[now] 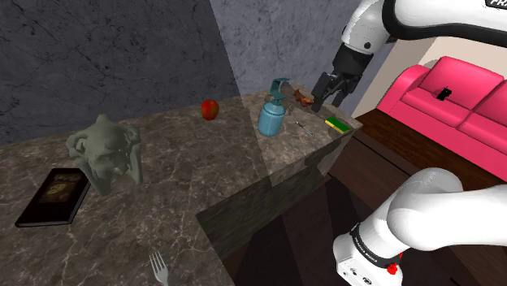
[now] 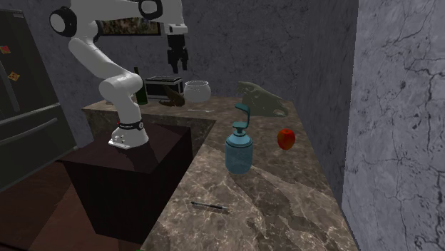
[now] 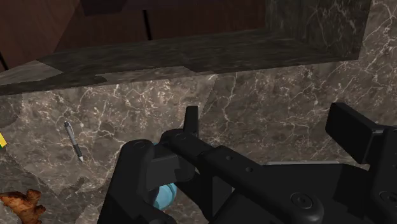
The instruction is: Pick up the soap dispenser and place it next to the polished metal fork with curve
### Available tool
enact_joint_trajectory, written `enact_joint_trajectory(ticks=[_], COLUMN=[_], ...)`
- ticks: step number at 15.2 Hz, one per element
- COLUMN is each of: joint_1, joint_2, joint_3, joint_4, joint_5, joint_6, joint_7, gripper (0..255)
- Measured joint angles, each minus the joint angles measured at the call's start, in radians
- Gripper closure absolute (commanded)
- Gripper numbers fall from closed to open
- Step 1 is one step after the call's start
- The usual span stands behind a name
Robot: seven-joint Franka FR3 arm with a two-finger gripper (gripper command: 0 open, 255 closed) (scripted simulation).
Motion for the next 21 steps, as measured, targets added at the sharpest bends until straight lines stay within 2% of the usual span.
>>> enact_joint_trajectory(ticks=[3,11,16,21], joint_1=[-0.006,-0.039,-0.051,-0.049], joint_2=[0.023,0.206,0.358,0.523], joint_3=[-0.014,-0.102,-0.16,-0.207], joint_4=[-0.006,-0.021,0.022,0.097], joint_5=[-0.012,-0.065,-0.074,-0.051], joint_6=[0.039,0.307,0.463,0.601], joint_7=[-0.02,-0.144,-0.226,-0.306], gripper=[0,0,0,0])
